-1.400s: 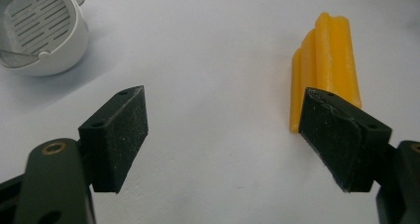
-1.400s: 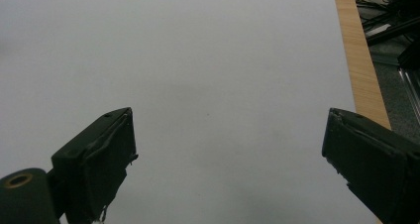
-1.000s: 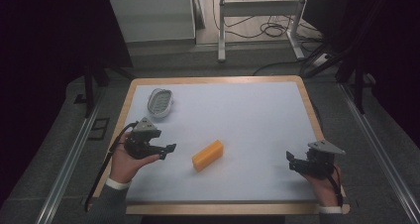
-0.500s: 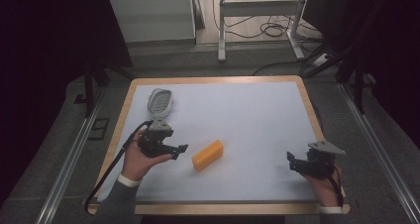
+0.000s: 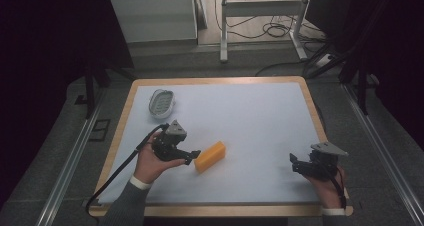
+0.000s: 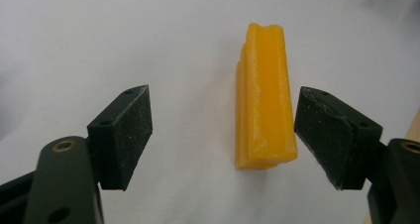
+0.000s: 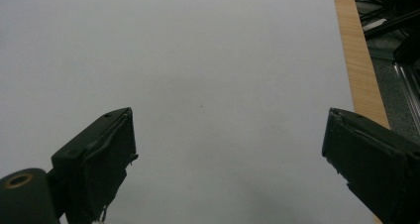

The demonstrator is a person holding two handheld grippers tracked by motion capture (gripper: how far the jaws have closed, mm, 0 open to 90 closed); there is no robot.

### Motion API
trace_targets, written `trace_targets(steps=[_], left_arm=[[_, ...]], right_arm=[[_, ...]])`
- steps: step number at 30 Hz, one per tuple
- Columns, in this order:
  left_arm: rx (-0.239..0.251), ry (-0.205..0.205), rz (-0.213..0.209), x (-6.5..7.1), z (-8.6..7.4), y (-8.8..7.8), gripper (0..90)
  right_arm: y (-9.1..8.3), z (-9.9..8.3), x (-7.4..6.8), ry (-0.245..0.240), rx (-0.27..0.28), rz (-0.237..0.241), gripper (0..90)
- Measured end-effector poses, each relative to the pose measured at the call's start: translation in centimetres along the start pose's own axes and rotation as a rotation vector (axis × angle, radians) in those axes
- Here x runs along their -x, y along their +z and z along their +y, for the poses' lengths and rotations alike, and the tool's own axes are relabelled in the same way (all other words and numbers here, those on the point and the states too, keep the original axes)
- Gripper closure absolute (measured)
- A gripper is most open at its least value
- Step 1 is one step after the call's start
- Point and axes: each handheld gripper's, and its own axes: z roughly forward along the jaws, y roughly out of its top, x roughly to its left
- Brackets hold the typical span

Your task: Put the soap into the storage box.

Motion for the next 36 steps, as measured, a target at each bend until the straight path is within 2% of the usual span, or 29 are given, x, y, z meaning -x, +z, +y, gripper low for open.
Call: trace_targets(steps=[10,11,20,22,24,25,29,31,33,36], left_arm=[[-0.016,0.013,-0.016,0.8,0.5,0.9,23.3],[-0.009,0.009,-0.032,0.9,0.7,1.1,23.5],[-0.020,-0.007,-0.040,1.0,0.7,1.8,23.8],[-0.020,-0.010,-0.037,1.0,0.7,1.9,23.9],[-0.043,0.010,-0.006,1.2,0.8,2.0,23.8],[-0.041,0.011,-0.004,1.4,0.9,2.1,23.7],[-0.053,0.025,-0.022,2.1,1.4,3.0,24.0],[-0.051,0.015,-0.028,2.1,1.4,3.3,24.1],[-0.068,0.015,-0.004,2.1,1.4,3.7,24.5],[-0.076,0.014,-0.005,2.2,1.4,3.9,24.5]], right_arm=[[0.0,0.0,0.1,0.001,0.000,-0.004,6.6],[0.1,0.0,0.0,0.001,-0.002,-0.003,6.6],[0.1,-0.1,0.1,0.000,-0.004,-0.005,6.6],[0.1,-0.1,0.1,0.000,-0.004,-0.004,6.6],[0.1,-0.1,0.1,0.000,-0.004,-0.004,6.6],[0.2,-0.1,0.0,0.001,-0.004,-0.005,6.6],[0.2,-0.2,0.0,0.001,-0.009,-0.005,6.6],[0.2,-0.2,0.0,0.001,-0.009,-0.005,6.6],[0.2,-0.2,0.1,0.003,-0.007,-0.007,6.6],[0.2,-0.2,0.2,0.005,-0.008,-0.005,6.6]])
